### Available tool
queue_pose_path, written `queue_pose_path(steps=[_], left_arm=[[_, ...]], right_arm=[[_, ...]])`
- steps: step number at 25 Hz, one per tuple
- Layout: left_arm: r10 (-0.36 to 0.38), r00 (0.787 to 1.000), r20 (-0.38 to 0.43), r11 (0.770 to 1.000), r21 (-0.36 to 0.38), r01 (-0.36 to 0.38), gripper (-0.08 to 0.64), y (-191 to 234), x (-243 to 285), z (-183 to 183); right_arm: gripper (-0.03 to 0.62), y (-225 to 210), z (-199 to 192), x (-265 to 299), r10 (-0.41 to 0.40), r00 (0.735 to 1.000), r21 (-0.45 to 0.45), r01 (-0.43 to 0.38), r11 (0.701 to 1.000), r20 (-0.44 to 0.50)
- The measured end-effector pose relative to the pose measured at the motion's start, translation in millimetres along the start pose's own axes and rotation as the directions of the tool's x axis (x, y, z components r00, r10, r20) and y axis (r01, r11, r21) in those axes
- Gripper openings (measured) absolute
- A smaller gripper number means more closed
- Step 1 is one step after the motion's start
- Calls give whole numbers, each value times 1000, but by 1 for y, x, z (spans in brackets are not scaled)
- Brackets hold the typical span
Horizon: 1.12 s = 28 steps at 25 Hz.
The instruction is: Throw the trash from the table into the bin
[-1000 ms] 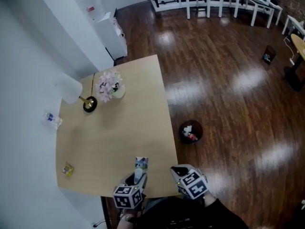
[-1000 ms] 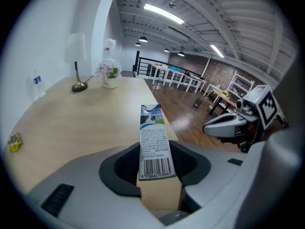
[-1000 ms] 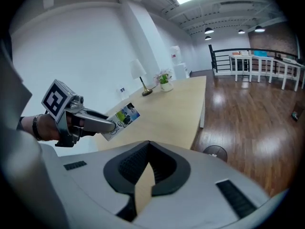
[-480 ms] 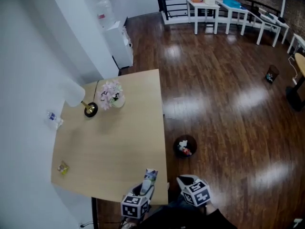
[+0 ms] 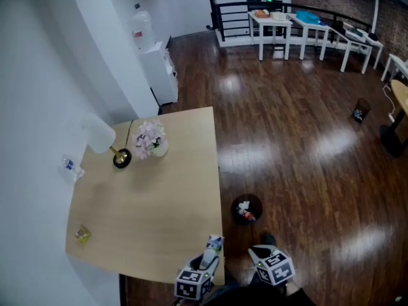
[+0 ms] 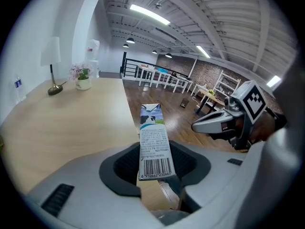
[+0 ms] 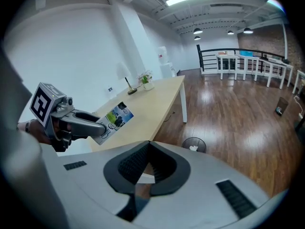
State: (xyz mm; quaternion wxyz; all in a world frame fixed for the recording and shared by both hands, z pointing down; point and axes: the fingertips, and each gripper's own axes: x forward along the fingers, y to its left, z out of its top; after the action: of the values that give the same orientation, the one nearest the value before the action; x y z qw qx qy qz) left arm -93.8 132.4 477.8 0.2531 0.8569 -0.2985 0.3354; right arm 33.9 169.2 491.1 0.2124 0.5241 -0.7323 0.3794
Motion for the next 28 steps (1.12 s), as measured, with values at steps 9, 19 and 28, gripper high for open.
queue_pose_path(steps=[9,19,28], left_arm=[[-36,997,-73,999,-22,35,192,-48,86,29],[27,985,-171,994,-100,-44,192,-65,184,58],[39,971,-236,974,-207,-89,193,-34,332,16]], right_arm=[[8,-87,15,7,16,999,5,-16,1000,-50],[8,-196,21,20,52,990,83,-42,996,-131],[8,-261,10,98,65,977,75,-51,996,-205]])
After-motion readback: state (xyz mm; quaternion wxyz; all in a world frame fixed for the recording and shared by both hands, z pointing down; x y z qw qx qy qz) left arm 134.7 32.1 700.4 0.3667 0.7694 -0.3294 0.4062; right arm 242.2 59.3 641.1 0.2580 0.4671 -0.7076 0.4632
